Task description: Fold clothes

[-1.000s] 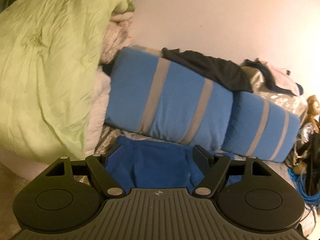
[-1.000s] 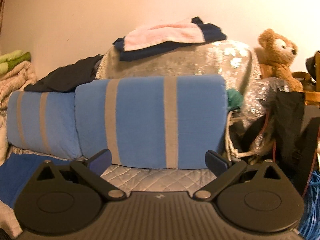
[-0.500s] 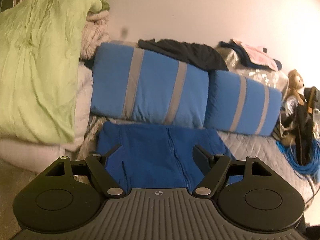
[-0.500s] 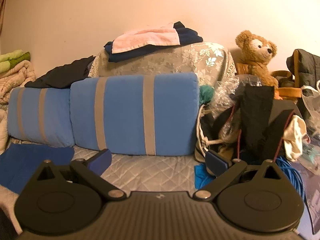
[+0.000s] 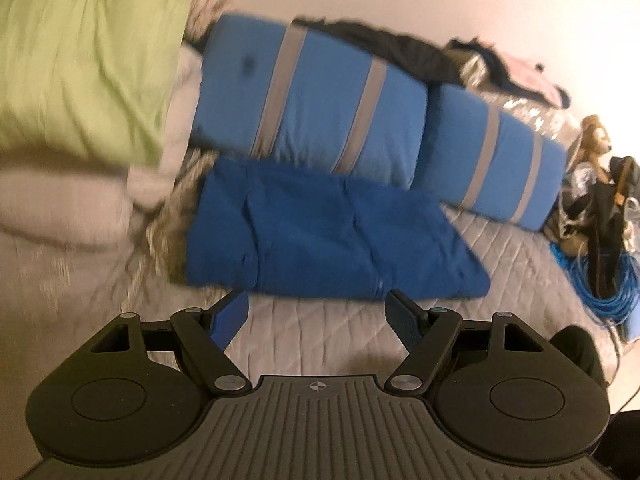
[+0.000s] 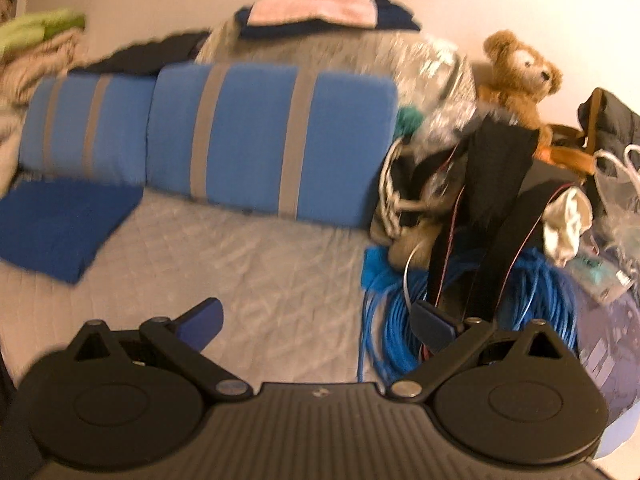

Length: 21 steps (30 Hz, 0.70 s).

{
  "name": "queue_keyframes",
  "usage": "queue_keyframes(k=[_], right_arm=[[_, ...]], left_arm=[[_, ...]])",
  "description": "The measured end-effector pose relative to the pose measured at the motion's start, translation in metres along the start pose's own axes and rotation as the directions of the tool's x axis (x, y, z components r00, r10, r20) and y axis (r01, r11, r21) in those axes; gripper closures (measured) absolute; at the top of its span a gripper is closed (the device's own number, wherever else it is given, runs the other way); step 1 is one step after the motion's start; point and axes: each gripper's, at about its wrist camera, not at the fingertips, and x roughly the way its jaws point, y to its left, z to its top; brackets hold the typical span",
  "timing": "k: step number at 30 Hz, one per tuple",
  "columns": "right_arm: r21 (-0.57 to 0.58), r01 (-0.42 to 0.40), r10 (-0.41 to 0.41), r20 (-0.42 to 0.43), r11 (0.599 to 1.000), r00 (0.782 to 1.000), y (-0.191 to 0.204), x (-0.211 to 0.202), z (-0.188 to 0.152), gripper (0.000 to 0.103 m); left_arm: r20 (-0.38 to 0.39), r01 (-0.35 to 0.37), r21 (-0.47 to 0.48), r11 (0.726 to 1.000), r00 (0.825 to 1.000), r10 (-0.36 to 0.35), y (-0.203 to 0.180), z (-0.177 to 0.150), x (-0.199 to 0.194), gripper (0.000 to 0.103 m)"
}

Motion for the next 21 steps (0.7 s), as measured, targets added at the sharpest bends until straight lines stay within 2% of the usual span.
queue_keyframes(k=[3,7,11,15,21], right_arm=[[-0.027,-0.001,0.0,-0.044,1.0,0.999,0.012,0.016,-0.019,0.0],[-0.047,-0.007,0.003,-0.089,0.999,0.996,0.029,0.037,-0.038,0.0],[-0.056,-0.002,-0.005,-0.118,0.998,0.993,0.041,0.057,-0.05,0.0],[-0.044,-0.004,-0.003,-0.151,0.999,0.989,0.049,0.078,-0.06,0.0],[-0.025,-0.009,0.004,-0.198,1.0,0.98,0.059,0.106,-0.075,0.0]], left_arm=[[-0.044,-0.031,-0.004,0.999,0.999,0.031,0.002,-0.015,0.022,0.028],[-0.062,-0.107,0.063,0.992,0.992,0.111,-0.011,-0.026,0.048,0.028],[-0.088,-0.095,0.106,0.99,0.991,0.105,-0.023,-0.032,0.072,0.028],[-0.107,-0.116,0.16,0.98,0.985,0.134,-0.038,-0.038,0.096,0.028],[-0.129,-0.118,0.168,0.979,0.982,0.141,-0.045,-0.047,0.124,0.028]])
